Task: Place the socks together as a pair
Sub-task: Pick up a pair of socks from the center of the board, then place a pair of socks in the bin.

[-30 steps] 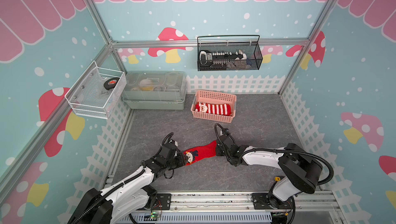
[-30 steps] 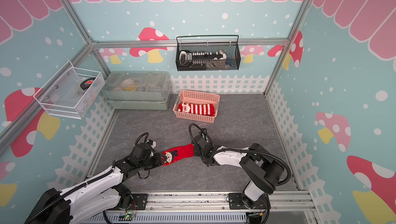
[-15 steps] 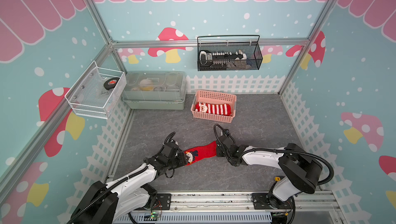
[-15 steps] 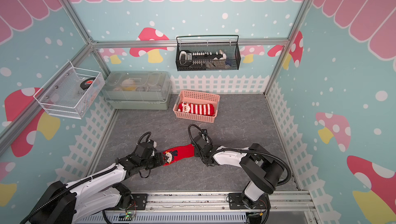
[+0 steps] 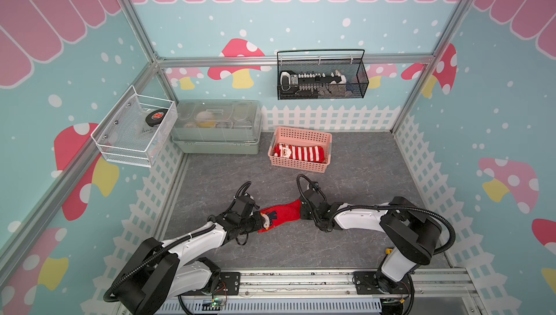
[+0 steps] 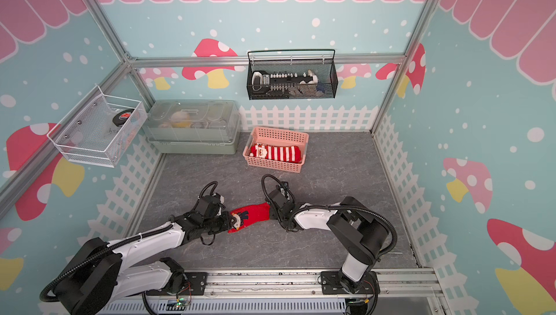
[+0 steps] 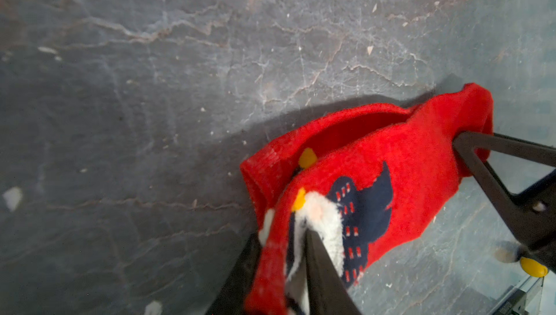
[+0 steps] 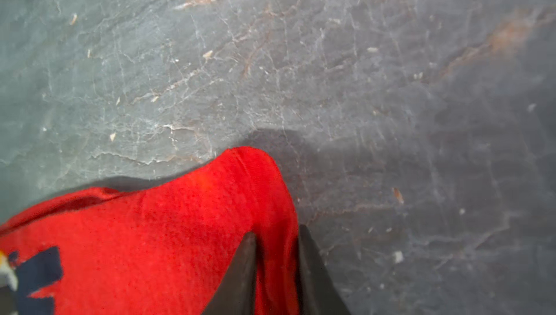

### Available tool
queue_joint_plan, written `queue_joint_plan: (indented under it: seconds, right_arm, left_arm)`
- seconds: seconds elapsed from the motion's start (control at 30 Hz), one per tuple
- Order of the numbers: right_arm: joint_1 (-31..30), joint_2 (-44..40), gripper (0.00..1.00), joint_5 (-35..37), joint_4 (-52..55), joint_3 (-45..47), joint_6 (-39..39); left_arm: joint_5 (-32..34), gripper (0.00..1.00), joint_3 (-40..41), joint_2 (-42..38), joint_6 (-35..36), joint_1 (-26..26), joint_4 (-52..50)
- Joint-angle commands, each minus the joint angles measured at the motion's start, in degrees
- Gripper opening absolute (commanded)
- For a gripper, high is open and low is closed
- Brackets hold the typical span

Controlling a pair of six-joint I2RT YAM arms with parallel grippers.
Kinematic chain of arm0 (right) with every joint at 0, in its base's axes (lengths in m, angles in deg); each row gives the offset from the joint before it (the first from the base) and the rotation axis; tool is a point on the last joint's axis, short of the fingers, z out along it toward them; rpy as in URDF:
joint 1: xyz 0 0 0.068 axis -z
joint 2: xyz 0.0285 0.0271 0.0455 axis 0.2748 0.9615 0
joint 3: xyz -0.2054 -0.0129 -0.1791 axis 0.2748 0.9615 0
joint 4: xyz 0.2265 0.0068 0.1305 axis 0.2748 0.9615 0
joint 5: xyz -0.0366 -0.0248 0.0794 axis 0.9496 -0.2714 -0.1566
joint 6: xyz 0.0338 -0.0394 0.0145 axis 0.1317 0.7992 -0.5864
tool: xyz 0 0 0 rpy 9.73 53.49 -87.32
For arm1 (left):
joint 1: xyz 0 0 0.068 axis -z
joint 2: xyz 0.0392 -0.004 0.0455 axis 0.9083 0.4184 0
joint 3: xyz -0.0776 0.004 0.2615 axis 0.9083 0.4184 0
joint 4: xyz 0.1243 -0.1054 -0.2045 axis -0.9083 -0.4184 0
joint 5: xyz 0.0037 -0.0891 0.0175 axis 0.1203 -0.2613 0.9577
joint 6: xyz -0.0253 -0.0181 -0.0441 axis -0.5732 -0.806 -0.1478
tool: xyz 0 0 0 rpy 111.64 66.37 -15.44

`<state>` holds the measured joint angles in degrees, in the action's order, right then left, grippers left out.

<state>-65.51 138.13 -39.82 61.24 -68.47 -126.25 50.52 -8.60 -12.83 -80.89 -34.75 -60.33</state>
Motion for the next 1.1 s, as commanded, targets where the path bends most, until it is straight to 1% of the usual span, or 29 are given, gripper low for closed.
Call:
queue_joint_plan:
  seconds: [0.0, 0.03, 0.07, 0.1, 0.23, 0.3, 0.4, 0.5, 0.6, 0.7, 0.83, 0.97, 1.07]
  right_arm:
    - [-0.32, -2.62, 0.08, 0.17, 0.40, 2.33, -1.95]
    - [-0.36, -4.28, 0.05, 0.50, 0.28, 2.86, -1.62]
    - [-0.45, -6.27, 0.02, 1.05, 0.23, 3.43, -1.18]
    - [-0.53, -8.48, 0.00, 1.59, 0.26, 4.06, -0.74]
    - [-0.62, -17.19, 0.00, 3.68, -0.90, 6.01, 1.80]
    - [-0.62, -20.83, 0.00, 6.82, -0.29, 5.73, 3.34]
    - [-0.06, -24.04, 0.00, 12.85, 0.67, 3.71, 6.95]
    - [2.51, -24.71, 0.00, 15.29, 0.93, 0.22, 10.30]
    - [6.90, -22.96, 0.00, 14.77, -1.36, -3.21, 13.05]
    - [11.46, -19.18, 0.00, 13.19, -4.40, -6.76, 15.10]
    - [16.47, -10.95, 0.00, 9.43, -9.22, -11.82, 15.85]
    - [19.97, -1.83, 0.00, 7.22, -10.49, -18.03, 15.94]
    - [22.01, 3.67, 0.00, 6.68, -12.62, -21.65, 16.30]
  left_arm:
    - [1.08, 0.13, -2.57, 0.17, 1.48, 0.31, -2.74]
    - [0.96, 0.08, -3.17, -0.16, 1.83, 0.29, -3.39]
    - [0.81, 0.00, -4.07, -0.66, 2.25, 0.25, -4.23]
    - [0.63, 0.00, -5.09, -1.21, 2.76, 0.31, -5.34]
    - [-0.05, 0.00, -10.09, -3.06, 4.65, 0.63, -8.47]
    - [0.78, 0.00, -14.41, -2.44, 7.27, 0.76, -10.16]
    - [2.88, 0.00, -23.86, 2.03, 11.49, 0.72, -14.65]
    - [4.24, 0.00, -33.75, 8.48, 14.38, 0.64, -16.55]
    - [4.25, 0.00, -44.86, 16.33, 17.10, 0.16, -18.43]
    - [5.36, 0.00, -55.02, 24.17, 20.21, -0.50, -20.50]
    - [8.47, 0.00, -69.48, 35.45, 23.44, -2.48, -25.06]
    - [6.78, 0.00, -81.60, 45.06, 25.61, -4.15, -28.24]
    - [7.34, 0.00, -89.08, 50.89, 27.40, -4.83, -29.78]
